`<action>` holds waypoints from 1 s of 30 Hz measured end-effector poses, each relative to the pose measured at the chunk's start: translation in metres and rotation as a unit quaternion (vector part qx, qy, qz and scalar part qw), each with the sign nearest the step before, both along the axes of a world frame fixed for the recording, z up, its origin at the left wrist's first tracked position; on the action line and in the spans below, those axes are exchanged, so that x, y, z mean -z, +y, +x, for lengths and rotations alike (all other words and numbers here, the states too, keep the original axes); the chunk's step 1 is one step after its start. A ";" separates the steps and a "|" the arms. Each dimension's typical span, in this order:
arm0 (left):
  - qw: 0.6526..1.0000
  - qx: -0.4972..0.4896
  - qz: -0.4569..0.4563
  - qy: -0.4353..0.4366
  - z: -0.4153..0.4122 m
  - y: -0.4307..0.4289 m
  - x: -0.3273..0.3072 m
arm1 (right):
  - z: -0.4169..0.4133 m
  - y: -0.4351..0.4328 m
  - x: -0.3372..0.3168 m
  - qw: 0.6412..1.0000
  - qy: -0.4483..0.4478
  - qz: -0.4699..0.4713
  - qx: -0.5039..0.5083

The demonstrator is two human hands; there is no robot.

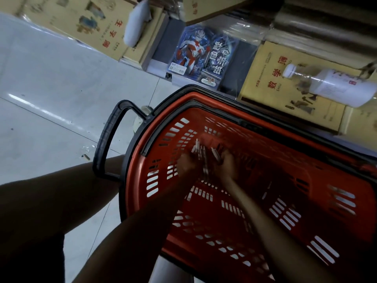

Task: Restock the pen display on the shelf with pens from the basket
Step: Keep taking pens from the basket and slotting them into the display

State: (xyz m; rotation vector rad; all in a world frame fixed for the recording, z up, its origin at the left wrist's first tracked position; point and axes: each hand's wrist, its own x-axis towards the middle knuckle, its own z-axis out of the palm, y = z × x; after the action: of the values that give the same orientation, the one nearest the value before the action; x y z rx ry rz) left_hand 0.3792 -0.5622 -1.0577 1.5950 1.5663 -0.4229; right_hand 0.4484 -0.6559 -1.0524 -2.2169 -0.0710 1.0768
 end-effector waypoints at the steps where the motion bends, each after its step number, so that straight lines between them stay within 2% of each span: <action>1: 1.000 -0.011 -0.018 -0.013 -0.001 0.001 -0.008 | 0.006 0.000 -0.012 1.000 0.011 -0.005 0.001; 6: 0.985 -0.080 -0.076 -0.134 -0.003 -0.003 -0.064 | 0.015 -0.005 -0.065 0.998 -0.010 -0.038 0.057; 10: 0.969 -0.106 -0.105 -0.196 0.004 -0.003 -0.111 | 0.019 -0.007 -0.130 0.995 -0.072 -0.022 0.065; 13: 0.964 -0.069 -0.116 -0.228 0.005 -0.005 -0.156 | 0.016 -0.012 -0.179 0.991 -0.109 -0.021 0.081; 16: 0.958 -0.032 -0.089 -0.270 -0.001 -0.009 -0.196 | 0.012 -0.022 -0.212 0.989 -0.112 0.013 0.097; 21: 0.929 0.004 -0.062 -0.364 -0.014 -0.017 -0.261 | 0.007 -0.037 -0.276 0.984 -0.139 0.076 0.087; 25: 0.903 0.010 -0.040 -0.427 -0.016 -0.021 -0.313 | 0.006 -0.048 -0.334 0.980 -0.159 0.080 0.086; 30: 0.880 0.031 -0.064 -0.470 -0.011 -0.025 -0.384 | 0.007 -0.064 -0.406 0.967 -0.203 0.138 0.066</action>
State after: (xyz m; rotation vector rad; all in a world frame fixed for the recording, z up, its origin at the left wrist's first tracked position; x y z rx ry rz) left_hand 0.3685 -0.5875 -0.6738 1.4087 0.7169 0.2180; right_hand 0.4552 -0.7200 -0.6460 -2.1175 -0.2329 0.4930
